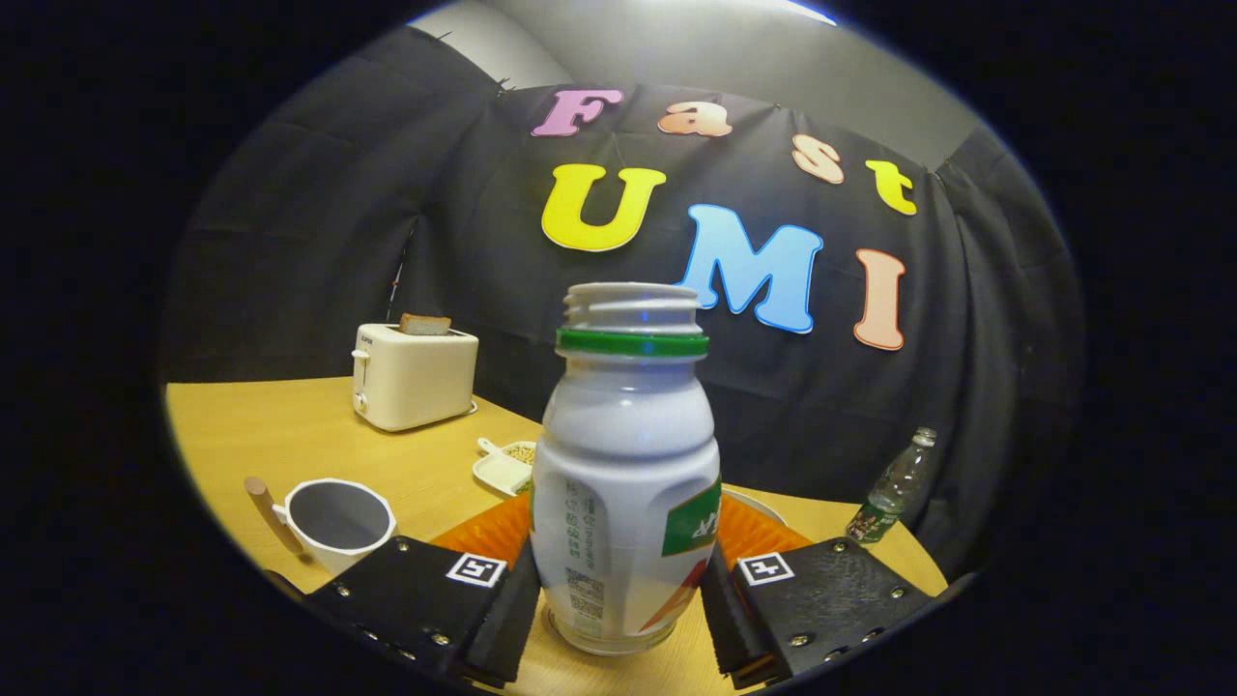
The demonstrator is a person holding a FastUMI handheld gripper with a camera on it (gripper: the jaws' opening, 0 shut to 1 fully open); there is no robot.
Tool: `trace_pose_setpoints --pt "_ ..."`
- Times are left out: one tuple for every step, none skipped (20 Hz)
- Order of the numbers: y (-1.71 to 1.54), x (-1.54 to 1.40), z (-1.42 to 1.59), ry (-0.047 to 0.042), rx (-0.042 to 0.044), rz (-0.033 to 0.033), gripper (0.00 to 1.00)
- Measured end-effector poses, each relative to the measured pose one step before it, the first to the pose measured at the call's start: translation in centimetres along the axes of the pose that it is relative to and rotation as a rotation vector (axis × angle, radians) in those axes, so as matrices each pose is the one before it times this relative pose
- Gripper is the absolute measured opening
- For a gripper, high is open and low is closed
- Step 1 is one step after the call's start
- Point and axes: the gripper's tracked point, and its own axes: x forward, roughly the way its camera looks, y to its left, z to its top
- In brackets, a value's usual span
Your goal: Take the bottle from table, then pour the juice into the cup, finally place the bottle on the coaster
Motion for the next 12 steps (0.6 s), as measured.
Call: trace_pose_setpoints --pt "-0.074 0.267 -0.257 0.00391 0.01218 -0.00126 0.73" --pt "-0.178 0.671 -0.425 0.00830 0.00932 -0.00231 0.72" --pt "0.051 0.391 -0.150 0.00223 0.00901 0.00242 0.72" --pt "0.028 0.571 -0.251 0.00280 0.01625 0.00285 0.73" --pt "0.067 0.506 -0.230 0.00322 0.01663 0.00314 0.73" --pt "0.060 0.356 -0.467 0.00157 0.01516 0.00073 0.73" --pt "-0.082 0.334 -0.434 0.00469 0.01290 -0.00194 0.73" --pt "-0.268 0.461 -0.452 0.00479 0.00861 -0.00605 0.73" --pt "-0.511 0.451 -0.792 0.01754 0.01351 -0.01948 0.73" --pt "-0.092 0.301 -0.549 0.01033 0.01886 0.00317 0.73" --pt "0.284 0.353 -0.455 0.00475 0.01927 0.00645 0.73" --pt "-0.013 0.362 -0.476 0.00805 0.01335 0.00091 0.73"
